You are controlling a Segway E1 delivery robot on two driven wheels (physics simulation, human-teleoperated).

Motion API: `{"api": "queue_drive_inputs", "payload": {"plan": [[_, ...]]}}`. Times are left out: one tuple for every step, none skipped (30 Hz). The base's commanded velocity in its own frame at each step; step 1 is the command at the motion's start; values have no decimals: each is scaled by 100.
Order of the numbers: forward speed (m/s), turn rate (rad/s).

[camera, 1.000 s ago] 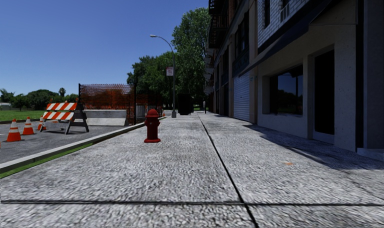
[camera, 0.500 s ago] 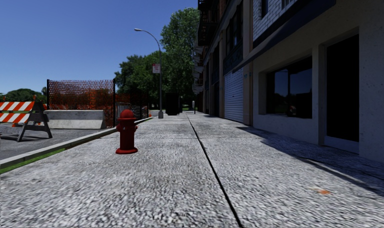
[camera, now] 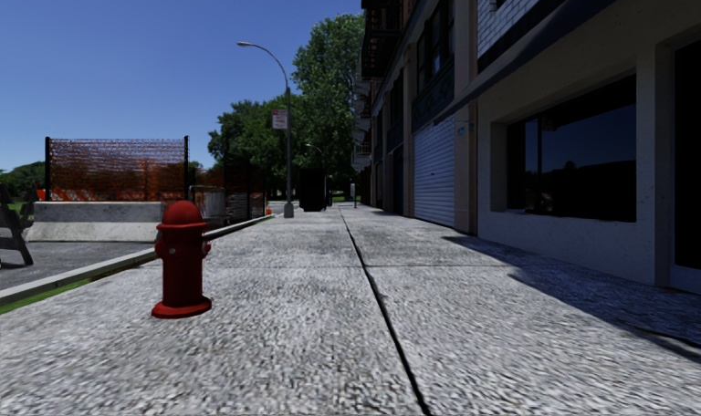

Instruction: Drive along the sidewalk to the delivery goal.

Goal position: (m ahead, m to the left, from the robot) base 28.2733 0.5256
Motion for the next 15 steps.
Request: {"api": "queue_drive_inputs", "payload": {"plan": [[200,-35],[200,-35],[200,-34],[200,-12],[200,0],[200,0],[200,0],[200,0],[200,0],[200,0],[200,0],[200,0],[200,0],[200,0],[200,0]]}}
